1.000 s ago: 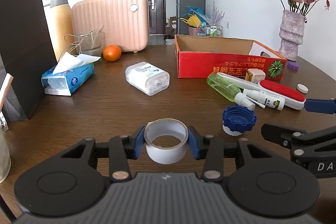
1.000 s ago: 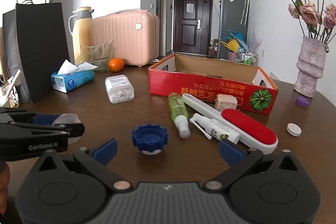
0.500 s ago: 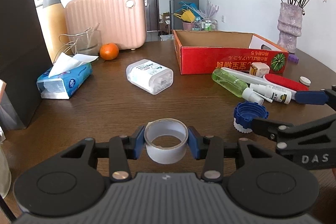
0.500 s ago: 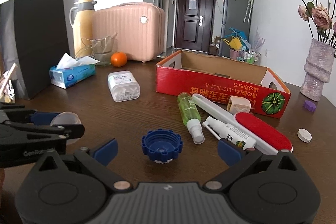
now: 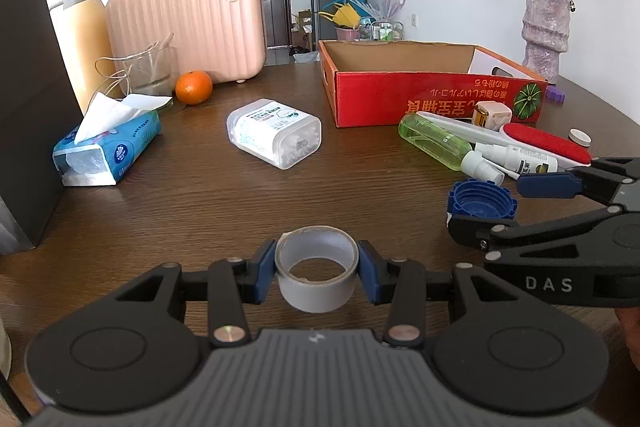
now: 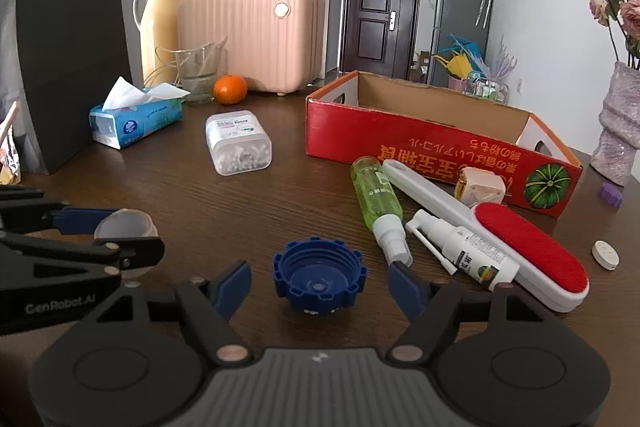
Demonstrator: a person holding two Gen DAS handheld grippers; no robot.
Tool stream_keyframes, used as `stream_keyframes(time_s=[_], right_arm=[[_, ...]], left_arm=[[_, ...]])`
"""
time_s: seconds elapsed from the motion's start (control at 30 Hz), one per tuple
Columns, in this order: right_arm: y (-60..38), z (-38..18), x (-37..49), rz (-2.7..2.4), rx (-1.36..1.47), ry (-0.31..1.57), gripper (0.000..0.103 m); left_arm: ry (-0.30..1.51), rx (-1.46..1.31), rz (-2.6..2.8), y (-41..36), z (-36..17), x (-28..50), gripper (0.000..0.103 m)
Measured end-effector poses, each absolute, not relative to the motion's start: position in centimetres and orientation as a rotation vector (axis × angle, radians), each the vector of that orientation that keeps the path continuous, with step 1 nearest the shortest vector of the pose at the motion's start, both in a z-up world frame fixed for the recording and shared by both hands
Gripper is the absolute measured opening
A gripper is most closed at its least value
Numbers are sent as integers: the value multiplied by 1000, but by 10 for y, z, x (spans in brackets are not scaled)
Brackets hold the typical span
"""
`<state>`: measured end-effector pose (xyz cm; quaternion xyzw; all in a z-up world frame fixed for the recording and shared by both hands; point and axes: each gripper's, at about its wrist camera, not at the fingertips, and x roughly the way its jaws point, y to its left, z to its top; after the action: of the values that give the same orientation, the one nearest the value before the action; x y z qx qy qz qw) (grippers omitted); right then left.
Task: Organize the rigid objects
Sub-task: 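Grasp the blue screw cap with the right tool while the left tool holds the tape roll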
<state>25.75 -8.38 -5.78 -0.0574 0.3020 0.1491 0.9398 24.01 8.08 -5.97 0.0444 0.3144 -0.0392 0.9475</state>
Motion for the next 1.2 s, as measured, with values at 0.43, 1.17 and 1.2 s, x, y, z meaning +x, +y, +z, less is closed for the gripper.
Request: stream_keyframes(time_s=[0.43, 1.17, 1.2], right_arm=[[-90, -59, 261, 308, -78, 625, 51], [-131, -27, 234, 287, -24, 524, 51], [-134, -25, 233, 285, -23, 519, 51]], left_arm=[[638, 99, -74, 79, -58, 240, 44], [560, 150, -76, 48, -26, 224, 44], [555, 152, -78, 46, -23, 224, 44]])
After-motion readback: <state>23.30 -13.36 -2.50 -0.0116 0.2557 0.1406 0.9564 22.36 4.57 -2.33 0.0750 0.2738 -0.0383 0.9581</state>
